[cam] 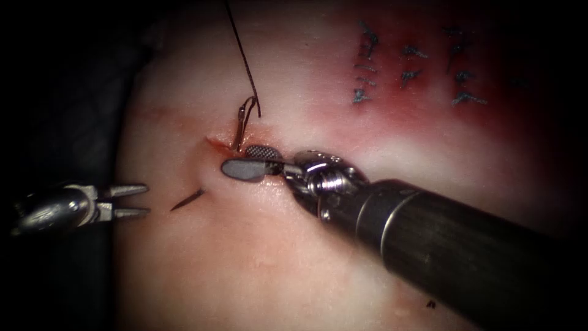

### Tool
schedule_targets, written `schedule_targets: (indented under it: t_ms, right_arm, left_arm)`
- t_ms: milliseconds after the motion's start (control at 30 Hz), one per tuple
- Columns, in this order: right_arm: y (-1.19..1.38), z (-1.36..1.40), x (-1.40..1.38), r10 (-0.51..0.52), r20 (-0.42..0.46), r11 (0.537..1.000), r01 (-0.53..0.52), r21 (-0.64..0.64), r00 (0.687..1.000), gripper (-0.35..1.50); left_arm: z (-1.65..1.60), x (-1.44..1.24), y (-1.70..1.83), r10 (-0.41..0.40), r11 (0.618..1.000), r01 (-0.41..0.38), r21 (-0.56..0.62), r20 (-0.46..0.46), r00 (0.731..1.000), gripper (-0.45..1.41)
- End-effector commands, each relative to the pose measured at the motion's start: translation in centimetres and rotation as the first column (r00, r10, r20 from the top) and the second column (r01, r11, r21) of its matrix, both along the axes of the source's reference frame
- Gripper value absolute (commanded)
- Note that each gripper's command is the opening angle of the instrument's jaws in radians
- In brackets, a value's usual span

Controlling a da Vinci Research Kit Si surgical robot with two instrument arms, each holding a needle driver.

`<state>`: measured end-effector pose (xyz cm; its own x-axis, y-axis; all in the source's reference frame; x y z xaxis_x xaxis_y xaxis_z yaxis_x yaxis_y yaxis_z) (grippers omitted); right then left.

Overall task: Wound Closure
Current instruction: Pull the needle through the wound with the left tool.

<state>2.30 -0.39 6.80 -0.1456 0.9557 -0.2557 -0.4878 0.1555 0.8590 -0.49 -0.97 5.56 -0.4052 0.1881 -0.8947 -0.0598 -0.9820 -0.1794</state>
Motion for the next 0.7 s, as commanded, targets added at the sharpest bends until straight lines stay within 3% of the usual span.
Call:
schedule_targets:
  t_ms: [33, 200, 367, 700]
  right_arm:
    - [0.02, 0.04, -0.02, -0.007, 0.006, 1.000, 0.007, 0.000, 1.000, 1.11]
    - [-0.03, 0.01, -0.27, -0.035, -0.006, 0.999, 0.035, 0.001, 0.999, 1.09]
    - [-0.05, 0.00, -0.53, -0.062, -0.016, 0.998, 0.062, -0.004, 0.998, 1.09]
    - [-0.04, 0.02, -0.70, -0.080, -0.015, 0.997, 0.079, -0.026, 0.997, 1.03]
  left_arm:
    - [0.04, -0.03, 0.06, 0.022, 1.000, -0.022, -0.015, 0.036, 0.999, 0.46]
    - [-0.02, -0.05, 0.09, 0.105, 0.994, -0.099, -0.047, 0.143, 0.984, 0.47]
    - [-0.04, -0.15, 0.17, 0.119, 0.991, -0.100, -0.093, 0.230, 0.966, 0.47]
    - [-0.03, -0.45, 0.26, 0.134, 0.987, -0.101, -0.126, 0.290, 0.948, 0.52]
